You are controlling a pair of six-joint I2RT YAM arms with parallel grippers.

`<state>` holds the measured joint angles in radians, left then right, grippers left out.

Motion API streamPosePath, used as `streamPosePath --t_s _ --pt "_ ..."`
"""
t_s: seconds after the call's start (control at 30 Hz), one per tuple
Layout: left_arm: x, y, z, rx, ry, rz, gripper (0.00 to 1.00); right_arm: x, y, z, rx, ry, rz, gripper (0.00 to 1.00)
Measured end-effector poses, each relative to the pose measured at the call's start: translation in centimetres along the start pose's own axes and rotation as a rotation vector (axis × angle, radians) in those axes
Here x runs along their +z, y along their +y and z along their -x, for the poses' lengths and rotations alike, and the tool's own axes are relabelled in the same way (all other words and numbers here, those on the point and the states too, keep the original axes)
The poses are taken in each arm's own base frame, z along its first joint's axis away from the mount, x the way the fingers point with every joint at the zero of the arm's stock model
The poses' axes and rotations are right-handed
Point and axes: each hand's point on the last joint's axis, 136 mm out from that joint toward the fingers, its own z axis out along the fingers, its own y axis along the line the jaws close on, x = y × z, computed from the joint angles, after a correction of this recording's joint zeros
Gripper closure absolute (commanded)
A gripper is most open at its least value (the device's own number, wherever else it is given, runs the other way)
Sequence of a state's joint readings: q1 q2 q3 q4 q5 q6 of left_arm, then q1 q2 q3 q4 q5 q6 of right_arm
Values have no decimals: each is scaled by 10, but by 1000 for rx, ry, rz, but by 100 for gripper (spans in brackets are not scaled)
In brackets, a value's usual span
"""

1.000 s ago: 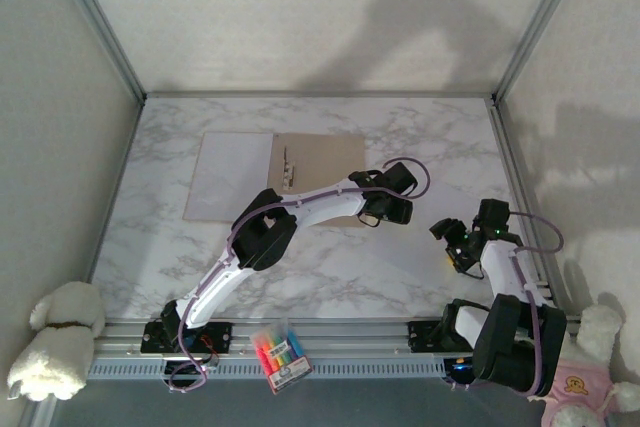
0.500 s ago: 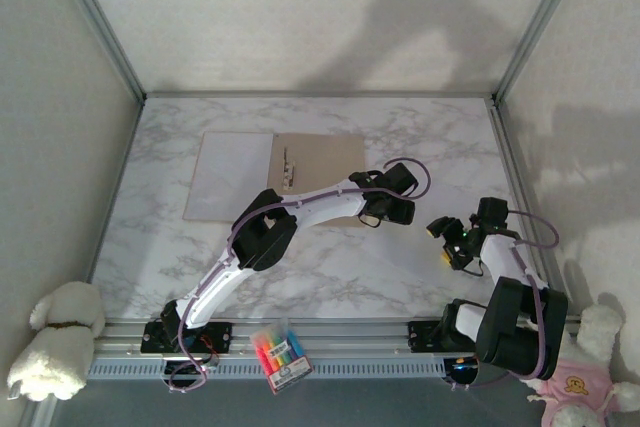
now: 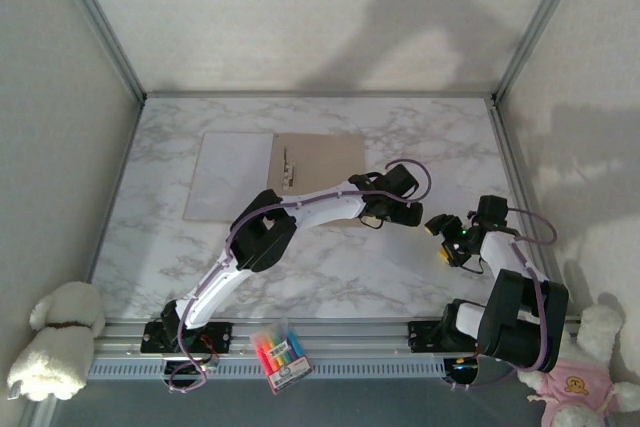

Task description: Put the files into the folder

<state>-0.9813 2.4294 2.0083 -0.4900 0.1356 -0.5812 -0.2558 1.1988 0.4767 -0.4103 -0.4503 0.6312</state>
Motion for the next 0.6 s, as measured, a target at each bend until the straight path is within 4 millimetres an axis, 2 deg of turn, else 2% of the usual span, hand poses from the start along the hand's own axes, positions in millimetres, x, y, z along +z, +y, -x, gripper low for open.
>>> streamPosePath --t_s 0.6 --pt "-1 -3 0 -4 -1 -16 2 -2 8 -4 7 19 40 31"
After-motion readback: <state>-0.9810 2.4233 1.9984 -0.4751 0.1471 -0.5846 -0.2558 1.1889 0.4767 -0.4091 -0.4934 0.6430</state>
